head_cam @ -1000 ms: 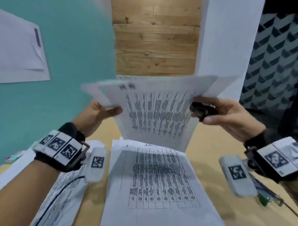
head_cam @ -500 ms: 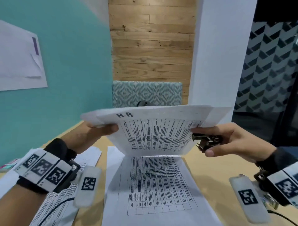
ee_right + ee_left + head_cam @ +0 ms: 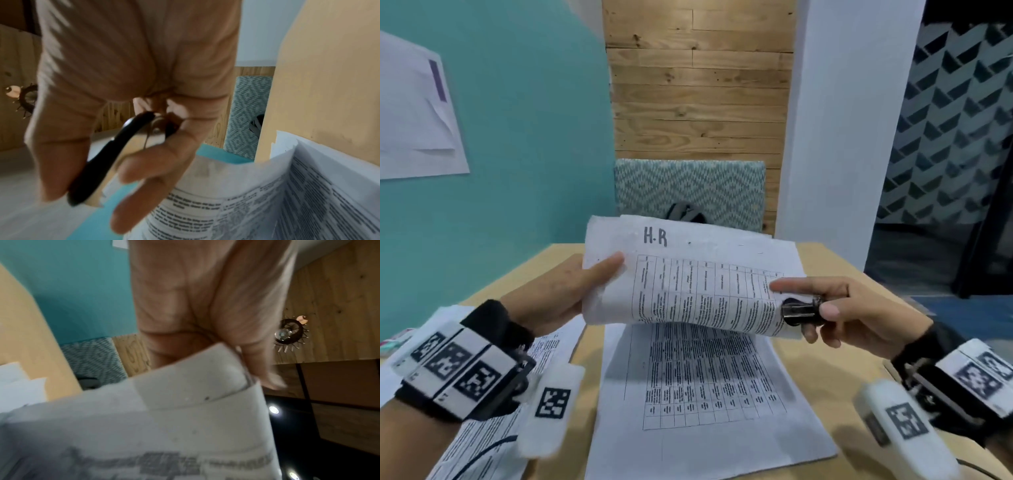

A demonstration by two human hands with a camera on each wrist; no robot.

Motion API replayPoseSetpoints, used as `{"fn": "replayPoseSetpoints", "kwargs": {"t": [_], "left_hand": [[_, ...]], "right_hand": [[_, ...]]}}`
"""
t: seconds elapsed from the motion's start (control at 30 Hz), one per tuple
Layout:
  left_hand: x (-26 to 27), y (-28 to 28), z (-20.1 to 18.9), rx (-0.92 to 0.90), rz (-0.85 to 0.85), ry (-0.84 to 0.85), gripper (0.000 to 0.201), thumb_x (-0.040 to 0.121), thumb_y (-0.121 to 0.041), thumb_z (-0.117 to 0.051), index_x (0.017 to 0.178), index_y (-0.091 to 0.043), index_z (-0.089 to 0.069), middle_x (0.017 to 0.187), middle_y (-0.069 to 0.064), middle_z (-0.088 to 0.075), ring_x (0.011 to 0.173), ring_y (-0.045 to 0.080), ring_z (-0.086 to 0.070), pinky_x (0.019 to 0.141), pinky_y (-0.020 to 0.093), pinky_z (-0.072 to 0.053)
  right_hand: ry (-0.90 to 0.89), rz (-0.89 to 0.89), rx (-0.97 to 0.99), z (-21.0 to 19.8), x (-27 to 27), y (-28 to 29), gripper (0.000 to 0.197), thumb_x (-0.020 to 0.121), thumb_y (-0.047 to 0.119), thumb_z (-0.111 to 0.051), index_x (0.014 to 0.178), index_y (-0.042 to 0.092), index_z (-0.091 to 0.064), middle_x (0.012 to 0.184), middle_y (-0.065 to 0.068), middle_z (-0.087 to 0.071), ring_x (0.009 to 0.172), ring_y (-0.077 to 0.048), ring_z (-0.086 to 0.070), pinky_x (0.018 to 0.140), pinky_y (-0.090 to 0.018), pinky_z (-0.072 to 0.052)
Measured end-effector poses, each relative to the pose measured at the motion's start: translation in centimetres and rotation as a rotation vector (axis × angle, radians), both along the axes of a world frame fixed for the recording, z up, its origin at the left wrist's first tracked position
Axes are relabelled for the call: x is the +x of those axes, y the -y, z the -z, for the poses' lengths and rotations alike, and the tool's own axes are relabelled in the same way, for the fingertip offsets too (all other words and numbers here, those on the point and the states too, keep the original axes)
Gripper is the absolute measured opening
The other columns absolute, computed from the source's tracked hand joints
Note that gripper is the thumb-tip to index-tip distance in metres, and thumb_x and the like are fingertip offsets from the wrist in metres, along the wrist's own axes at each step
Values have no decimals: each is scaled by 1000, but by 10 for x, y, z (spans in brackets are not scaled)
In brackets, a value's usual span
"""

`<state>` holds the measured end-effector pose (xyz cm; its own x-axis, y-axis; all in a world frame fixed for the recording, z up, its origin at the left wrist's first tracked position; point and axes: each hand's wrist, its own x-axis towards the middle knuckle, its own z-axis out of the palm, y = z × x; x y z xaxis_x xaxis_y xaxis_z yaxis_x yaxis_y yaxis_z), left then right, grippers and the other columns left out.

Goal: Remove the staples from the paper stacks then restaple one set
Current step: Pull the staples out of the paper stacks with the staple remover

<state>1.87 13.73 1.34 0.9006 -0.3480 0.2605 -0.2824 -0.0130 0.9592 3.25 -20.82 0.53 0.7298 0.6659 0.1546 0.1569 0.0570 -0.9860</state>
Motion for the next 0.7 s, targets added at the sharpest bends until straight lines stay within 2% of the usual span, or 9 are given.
{"fn": "replayPoseSetpoints", "kwargs": {"t": [0.1,0.2,0.37,0.43,0.47,0.53,0.6,0.63,0.7], "left_hand": [[-10,-3,16,95,156,-20,63,42,-54,-86,102,-40,-70,114,-6,-68,107,10,-63,84,19,-51],[-15,-1,29,165,142,-132,60,44,-61,-83,100,-43,-70,114,-8,-68,109,11,-62,85,20,-51],[-14,1,51,24,48,-405,74,23,-39,-95,91,-16,-77,108,14,-70,94,25,-69,69,29,-58],[-18,0,58,72,43,-475,88,23,-35,-96,103,-7,-71,111,17,-68,94,28,-69,74,37,-58],[-21,-1,56,112,29,-478,93,24,-38,-95,108,-8,-67,112,16,-68,95,28,-68,77,38,-57],[-25,-9,41,187,-40,-403,90,21,-49,-92,104,-20,-70,108,9,-71,94,23,-69,75,37,-58],[-26,-16,13,279,-185,-195,82,20,-67,-83,97,-42,-69,104,-7,-72,95,11,-68,71,34,-58],[-27,-19,-3,347,-267,-80,82,22,-76,-77,99,-51,-64,104,-15,-70,98,3,-66,76,31,-54],[-27,-11,-27,501,-381,115,76,33,-83,-65,103,-56,-55,104,-26,-66,98,-10,-59,82,22,-43]], "right_hand": [[-13,-8,16,7,1,3,73,39,41,-91,107,25,-72,75,-8,-68,62,-13,-65,44,-16,-46],[-29,-20,-18,12,0,6,74,38,39,-92,108,23,-72,76,-17,-64,65,-16,-66,45,-17,-47],[-33,-80,-102,11,-6,9,72,44,38,-91,111,25,-70,80,-16,-67,71,-18,-69,47,-18,-48],[-51,-93,-123,13,-7,8,69,46,32,-89,112,25,-69,79,-16,-67,71,-18,-69,47,-18,-48],[-56,-93,-131,15,-7,8,68,47,31,-88,112,25,-69,77,-15,-68,70,-17,-69,47,-18,-48],[-65,-84,-139,17,-6,8,71,46,35,-90,113,24,-69,77,-19,-67,70,-18,-69,47,-18,-48],[-62,-75,-149,19,-5,8,73,44,38,-91,112,23,-69,85,-26,-62,70,-19,-69,47,-18,-47],[-57,-76,-157,19,-5,7,74,44,39,-91,113,23,-69,87,-26,-61,70,-19,-69,48,-18,-48],[-46,-79,-176,19,-6,5,75,44,40,-91,113,24,-68,83,-19,-65,71,-18,-69,48,-18,-48]]}}
